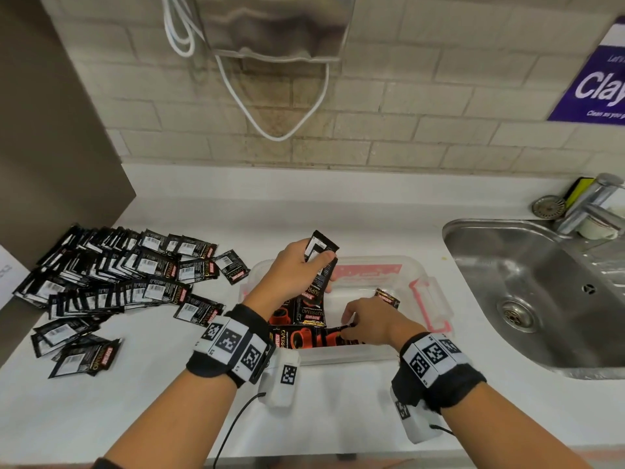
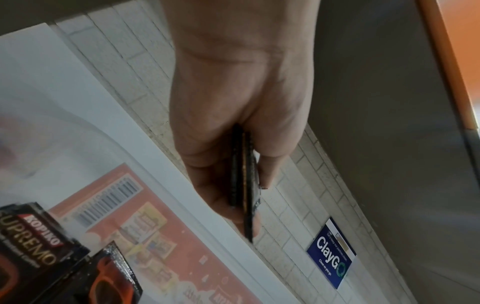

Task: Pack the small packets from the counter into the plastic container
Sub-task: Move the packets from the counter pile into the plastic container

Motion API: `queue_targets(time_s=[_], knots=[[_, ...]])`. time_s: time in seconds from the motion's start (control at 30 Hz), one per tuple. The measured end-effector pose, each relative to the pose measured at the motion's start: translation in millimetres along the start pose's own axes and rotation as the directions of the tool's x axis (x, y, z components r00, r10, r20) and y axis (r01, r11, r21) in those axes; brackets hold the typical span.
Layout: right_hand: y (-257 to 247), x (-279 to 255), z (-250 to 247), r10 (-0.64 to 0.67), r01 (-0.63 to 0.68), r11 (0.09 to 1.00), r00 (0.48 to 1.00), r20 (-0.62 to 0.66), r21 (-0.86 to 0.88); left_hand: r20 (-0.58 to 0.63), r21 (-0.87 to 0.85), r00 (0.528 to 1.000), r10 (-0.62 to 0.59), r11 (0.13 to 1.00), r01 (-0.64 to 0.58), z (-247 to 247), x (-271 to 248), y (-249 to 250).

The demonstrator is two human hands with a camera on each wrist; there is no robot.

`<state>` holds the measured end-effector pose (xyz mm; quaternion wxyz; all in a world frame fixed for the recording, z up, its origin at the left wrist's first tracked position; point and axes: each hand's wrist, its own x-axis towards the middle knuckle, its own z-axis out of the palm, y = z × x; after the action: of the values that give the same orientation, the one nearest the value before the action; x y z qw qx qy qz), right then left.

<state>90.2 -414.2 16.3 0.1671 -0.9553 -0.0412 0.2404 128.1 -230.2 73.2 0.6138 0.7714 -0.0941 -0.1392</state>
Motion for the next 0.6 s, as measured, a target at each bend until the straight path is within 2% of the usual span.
queue_targets(time_s=[0.07, 0.2, 0.3, 0.37, 0.43, 0.5, 0.6], knots=[[3.0, 0.1, 0.4, -0.001, 0.001, 1.000, 1.000, -0.016, 0.010, -0.019, 0.013, 1.000, -0.008, 1.000, 0.009, 2.4, 3.3, 0.7], [9.2, -0.7, -1.6, 0.011, -0.005, 0.997, 0.997, -0.071, 0.074, -0.089, 0.184, 0.996, 0.024, 0.983, -0.007, 6.7, 12.6, -0.8], [9.2, -4.2, -3.9, -0.005, 0.075, 0.954, 0.973, -0.233, 0.292, -0.113, 0.203, 0.993, -0.019, 0.978, 0.042, 12.5, 21.1, -0.6], [4.2, -8.3, -8.3, 0.009, 0.160, 0.819, 0.957, -0.291, 0.551, -0.101, 0.227, 0.994, -0.049, 0.971, 0.071, 19.4, 25.6, -0.5], [-4.4, -12.2, -14.7, 0.006, 0.203, 0.590, 0.967, -0.256, 0.782, -0.076, 0.261, 0.995, -0.062, 0.962, 0.080, 28.6, 29.2, -1.6], [-13.5, -15.3, -21.9, -0.014, 0.214, 0.433, 0.973, -0.231, 0.875, -0.059, 0.270, 0.995, -0.078, 0.959, 0.091, 38.3, 31.3, -2.4], [-21.8, -17.7, -26.9, 0.022, 0.240, 0.307, 0.966, -0.258, 0.921, -0.039, 0.205, 0.989, -0.141, 0.968, 0.146, 47.4, 32.7, -3.1]])
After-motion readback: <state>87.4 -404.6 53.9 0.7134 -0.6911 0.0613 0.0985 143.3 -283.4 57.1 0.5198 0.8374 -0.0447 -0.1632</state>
